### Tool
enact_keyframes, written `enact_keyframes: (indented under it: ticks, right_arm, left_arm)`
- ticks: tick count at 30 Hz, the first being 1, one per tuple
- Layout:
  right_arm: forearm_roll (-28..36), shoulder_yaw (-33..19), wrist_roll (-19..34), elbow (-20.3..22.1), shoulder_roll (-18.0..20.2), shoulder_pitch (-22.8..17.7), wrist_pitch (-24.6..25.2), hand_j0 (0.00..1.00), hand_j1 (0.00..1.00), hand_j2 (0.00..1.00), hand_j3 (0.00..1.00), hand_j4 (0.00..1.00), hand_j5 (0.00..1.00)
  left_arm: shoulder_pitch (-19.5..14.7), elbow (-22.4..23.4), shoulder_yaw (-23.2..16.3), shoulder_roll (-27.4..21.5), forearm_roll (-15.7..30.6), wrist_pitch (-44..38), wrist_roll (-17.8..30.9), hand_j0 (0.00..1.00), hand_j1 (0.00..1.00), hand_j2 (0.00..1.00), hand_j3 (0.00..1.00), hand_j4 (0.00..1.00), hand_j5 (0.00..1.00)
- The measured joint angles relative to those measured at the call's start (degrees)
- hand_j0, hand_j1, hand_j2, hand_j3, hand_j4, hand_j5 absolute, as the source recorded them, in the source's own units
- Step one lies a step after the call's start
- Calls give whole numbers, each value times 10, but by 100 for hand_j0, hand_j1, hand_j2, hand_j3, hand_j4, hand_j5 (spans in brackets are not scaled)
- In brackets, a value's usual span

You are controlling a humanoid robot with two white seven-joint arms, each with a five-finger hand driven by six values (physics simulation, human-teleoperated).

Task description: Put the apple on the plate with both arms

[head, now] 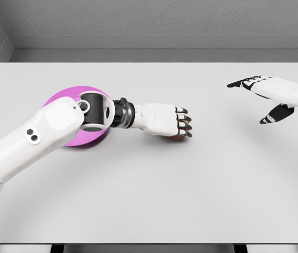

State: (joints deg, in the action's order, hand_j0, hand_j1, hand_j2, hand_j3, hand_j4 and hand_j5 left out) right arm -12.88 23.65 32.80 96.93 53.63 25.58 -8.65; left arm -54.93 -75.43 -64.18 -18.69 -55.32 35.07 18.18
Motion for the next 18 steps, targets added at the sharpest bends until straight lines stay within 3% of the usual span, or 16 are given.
enact_keyframes:
  ticks: [9,18]
  right_arm:
    - [0,0,0,0,0,0,0,100,100,100,100,100,100]
    - [0,0,0,-1,0,0,0,100,100,100,100,100,100]
  left_arm:
    - [-1,13,3,10,9,0,-1,100,100,100,100,100,100]
    - [1,25,3,19,7,0,-1,93,93,93,93,93,93]
